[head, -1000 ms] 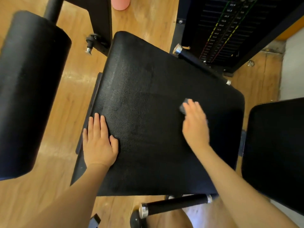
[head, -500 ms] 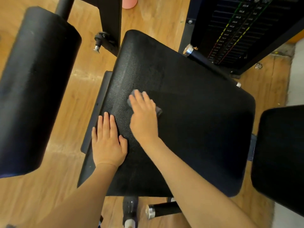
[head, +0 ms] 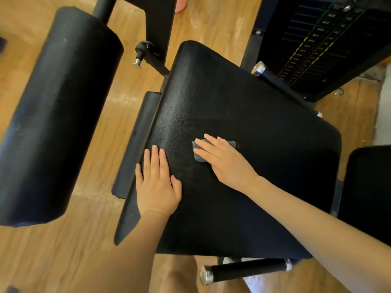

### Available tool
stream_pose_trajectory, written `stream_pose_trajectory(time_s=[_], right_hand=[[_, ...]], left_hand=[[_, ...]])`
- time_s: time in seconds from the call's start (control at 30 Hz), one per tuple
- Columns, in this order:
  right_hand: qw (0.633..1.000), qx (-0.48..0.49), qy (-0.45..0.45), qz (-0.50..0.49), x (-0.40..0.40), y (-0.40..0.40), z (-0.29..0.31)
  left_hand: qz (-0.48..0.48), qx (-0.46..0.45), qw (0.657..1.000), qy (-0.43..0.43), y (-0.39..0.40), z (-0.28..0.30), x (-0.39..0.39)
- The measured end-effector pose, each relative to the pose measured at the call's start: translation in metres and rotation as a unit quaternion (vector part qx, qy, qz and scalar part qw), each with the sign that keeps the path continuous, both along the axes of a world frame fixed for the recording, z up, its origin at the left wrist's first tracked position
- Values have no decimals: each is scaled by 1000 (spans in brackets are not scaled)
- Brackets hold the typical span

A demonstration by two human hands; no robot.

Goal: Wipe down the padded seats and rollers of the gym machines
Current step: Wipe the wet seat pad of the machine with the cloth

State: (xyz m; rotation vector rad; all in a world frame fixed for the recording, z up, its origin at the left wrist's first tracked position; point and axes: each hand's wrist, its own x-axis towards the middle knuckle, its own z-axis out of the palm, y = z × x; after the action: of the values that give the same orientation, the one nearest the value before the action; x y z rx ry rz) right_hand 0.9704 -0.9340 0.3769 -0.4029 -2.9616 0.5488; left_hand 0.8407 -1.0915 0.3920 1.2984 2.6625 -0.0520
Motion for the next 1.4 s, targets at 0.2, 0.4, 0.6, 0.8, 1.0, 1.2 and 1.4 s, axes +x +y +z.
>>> stream_pose_trajectory(time_s=[0.2, 0.4, 0.6, 0.8, 1.0, 1.2, 1.4], right_hand=[[997, 32, 16, 74, -85, 11, 18], [999, -36, -5, -40, -84, 39, 19], [887, -108, 2, -449, -60, 29, 15], [959, -57, 11, -278, -141, 4, 34], [981, -39, 26, -187, -138, 12, 26], [999, 8, 49, -22, -110, 27, 20], [999, -19, 28, -33, -40, 44, 2]], left_hand=[[-5, -20, 1000, -1, 0, -1, -2], [-14, -8, 1000, -25, 0, 1, -4], [-14, -2, 998, -55, 0, 2, -6], [-14, -12, 998, -64, 1, 4, -7], [-12, -35, 998, -49, 3, 5, -5], [-7, -30, 999, -25, 4, 5, -2], [-2, -26, 1000, -6, 5, 6, 1]])
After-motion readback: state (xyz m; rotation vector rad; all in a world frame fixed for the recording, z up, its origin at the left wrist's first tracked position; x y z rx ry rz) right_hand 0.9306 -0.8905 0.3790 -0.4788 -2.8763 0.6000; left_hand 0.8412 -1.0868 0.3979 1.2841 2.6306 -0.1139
